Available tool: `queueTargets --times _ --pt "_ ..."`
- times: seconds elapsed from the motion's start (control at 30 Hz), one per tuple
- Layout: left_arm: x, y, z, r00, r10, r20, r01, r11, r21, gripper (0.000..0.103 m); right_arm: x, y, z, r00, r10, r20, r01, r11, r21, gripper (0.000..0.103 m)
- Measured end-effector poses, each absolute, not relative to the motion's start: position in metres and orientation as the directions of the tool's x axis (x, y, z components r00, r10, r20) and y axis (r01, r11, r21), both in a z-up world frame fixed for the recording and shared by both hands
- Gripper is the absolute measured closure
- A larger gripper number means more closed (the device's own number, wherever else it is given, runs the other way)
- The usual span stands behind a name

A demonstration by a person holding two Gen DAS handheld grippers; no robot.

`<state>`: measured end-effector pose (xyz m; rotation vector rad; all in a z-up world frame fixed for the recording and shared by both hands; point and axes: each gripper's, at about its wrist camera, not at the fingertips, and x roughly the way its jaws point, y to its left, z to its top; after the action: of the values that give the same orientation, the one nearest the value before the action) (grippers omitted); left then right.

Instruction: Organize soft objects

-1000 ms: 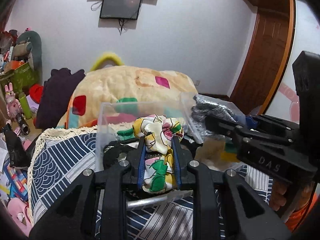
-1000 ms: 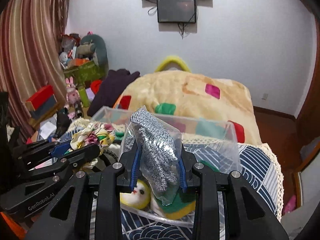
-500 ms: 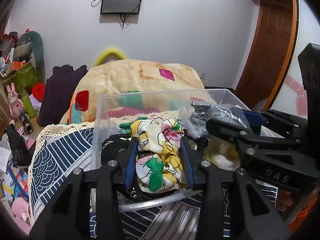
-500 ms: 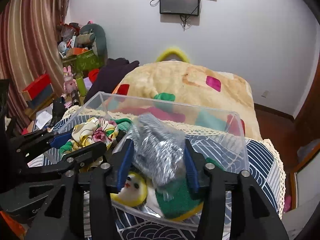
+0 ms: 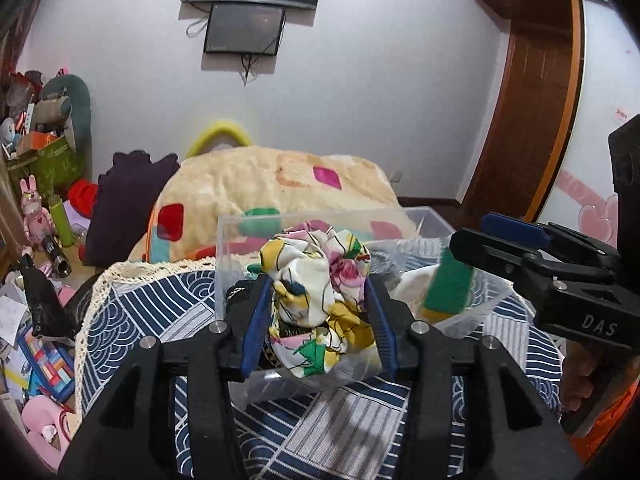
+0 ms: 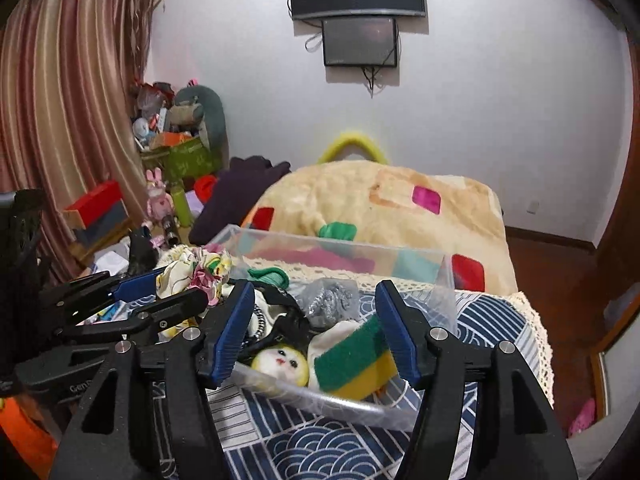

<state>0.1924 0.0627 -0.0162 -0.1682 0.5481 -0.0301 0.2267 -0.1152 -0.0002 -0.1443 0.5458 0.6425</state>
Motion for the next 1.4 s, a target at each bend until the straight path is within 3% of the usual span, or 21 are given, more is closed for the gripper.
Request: queueTargets --times 0.1,0.17,0.27,0.4,0.73,0.97,1.4 --pt "0.175 0.059 -0.006 0.874 -0.071 -0.480 -0.008 0.987 -0.162 0.055 0.215 -0.119 0.005 0.673 0.545 -0.500 -0.611 0.790 0.039 0.043" --pt "0.165 0.056 0.000 0.884 -0.074 -0.461 0.000 0.987 -0.159 0.047 0.206 -0.122 0.008 0.679 0.556 -0.480 -0.617 0.786 0.038 0.042" --pt "0.153 0.050 0.009 0.898 -0.074 -0.433 0.010 0.989 -0.148 0.041 0.191 -0.127 0.012 0.698 0.562 -0.444 -0.618 0.786 0.023 0.030" --pt "0.142 0.042 0.015 0.911 -0.053 -0.409 0.004 0.993 -0.120 0.029 0.176 -0.132 0.015 0.729 0.552 -0.405 -0.603 0.798 0.002 0.027" --pt "0.109 0.045 0.018 0.930 -0.075 -0.360 0.009 0.984 -0.180 0.026 0.161 -0.146 0.013 0.728 0.571 -0.380 -0.607 0.794 0.032 0.024" --pt "0.080 0.030 0.019 0.954 -0.034 -0.299 -0.003 0.993 -0.121 0.017 0.141 -0.154 0.014 0.743 0.585 -0.325 -0.607 0.794 0.040 0.015" --pt "0.056 0.019 0.023 0.970 -0.037 -0.240 0.011 0.994 -0.111 0.011 0.117 -0.163 0.010 0.762 0.588 -0.273 -0.606 0.795 0.021 0.013"
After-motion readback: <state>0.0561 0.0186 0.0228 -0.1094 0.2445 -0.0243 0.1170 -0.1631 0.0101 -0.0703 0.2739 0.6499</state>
